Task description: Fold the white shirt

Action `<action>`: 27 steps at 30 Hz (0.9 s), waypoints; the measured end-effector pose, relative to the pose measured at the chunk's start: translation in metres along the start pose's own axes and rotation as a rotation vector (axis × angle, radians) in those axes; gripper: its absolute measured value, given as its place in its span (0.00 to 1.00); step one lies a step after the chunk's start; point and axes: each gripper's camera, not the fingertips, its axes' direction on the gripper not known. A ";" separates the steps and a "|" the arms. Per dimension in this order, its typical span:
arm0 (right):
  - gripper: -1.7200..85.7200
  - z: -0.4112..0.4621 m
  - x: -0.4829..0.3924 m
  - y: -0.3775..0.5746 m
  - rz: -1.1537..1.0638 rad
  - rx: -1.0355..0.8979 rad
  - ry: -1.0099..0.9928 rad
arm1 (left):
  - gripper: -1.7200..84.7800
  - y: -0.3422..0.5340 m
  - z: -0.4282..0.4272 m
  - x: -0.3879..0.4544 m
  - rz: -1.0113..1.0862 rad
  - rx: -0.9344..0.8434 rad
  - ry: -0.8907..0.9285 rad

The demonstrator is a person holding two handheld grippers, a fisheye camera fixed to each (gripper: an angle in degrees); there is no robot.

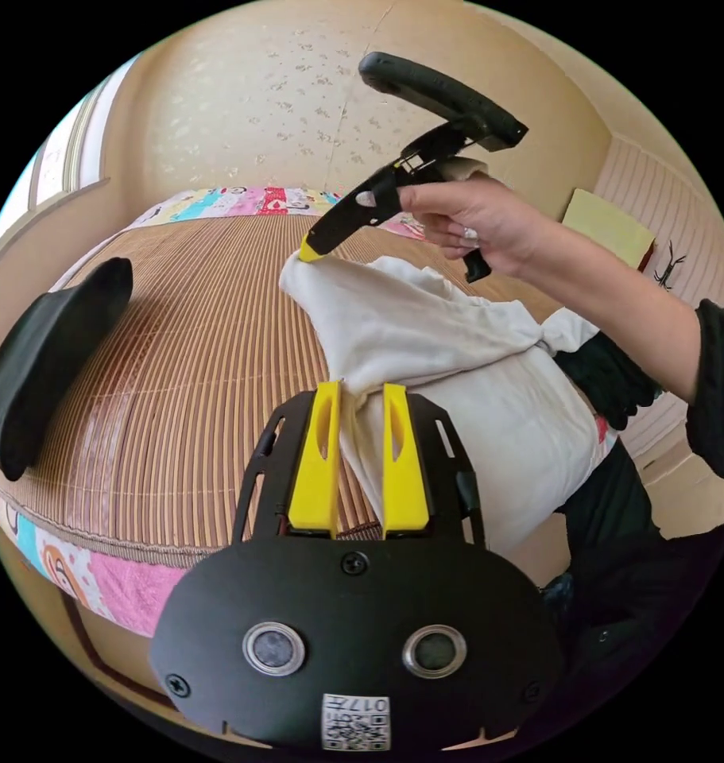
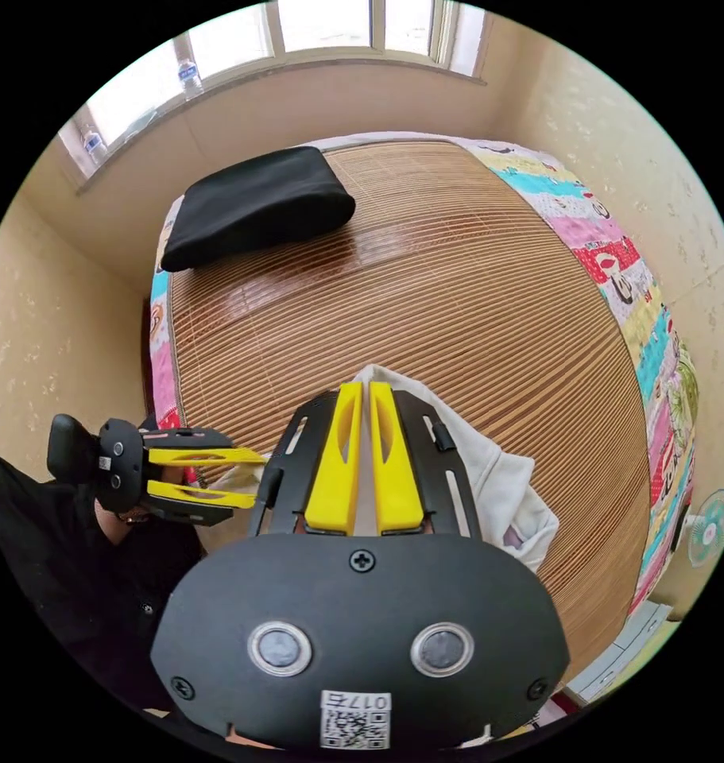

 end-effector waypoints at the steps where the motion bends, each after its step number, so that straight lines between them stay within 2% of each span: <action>1: 0.04 -0.004 0.001 0.000 0.014 0.005 -0.014 | 0.11 -0.002 0.001 -0.005 -0.017 -0.006 0.005; 6: 0.04 -0.008 0.016 0.000 0.069 0.007 -0.076 | 0.08 0.001 -0.014 -0.036 -0.126 0.055 0.055; 9: 0.05 -0.011 0.043 0.005 0.122 0.047 -0.149 | 0.08 0.013 -0.029 -0.071 -0.240 0.144 0.168; 11: 0.05 -0.024 0.075 0.021 0.237 0.089 -0.216 | 0.08 0.018 -0.027 -0.095 -0.311 0.120 0.248; 15: 0.05 -0.072 0.105 0.077 0.317 0.203 -0.346 | 0.08 0.021 -0.031 -0.114 -0.349 0.116 0.304; 18: 0.05 -0.115 0.107 0.156 0.392 0.254 -0.251 | 0.12 0.020 -0.041 -0.122 -0.360 0.135 0.276; 20: 0.04 -0.135 0.101 0.222 0.445 0.206 -0.139 | 0.15 0.019 -0.049 -0.123 -0.350 0.152 0.243; 24: 0.04 -0.150 0.093 0.335 0.641 0.114 -0.108 | 0.16 0.017 -0.057 -0.121 -0.322 0.166 0.209; 27: 0.04 -0.201 0.082 0.433 0.806 0.185 -0.094 | 0.15 0.021 -0.069 -0.123 -0.322 0.197 0.175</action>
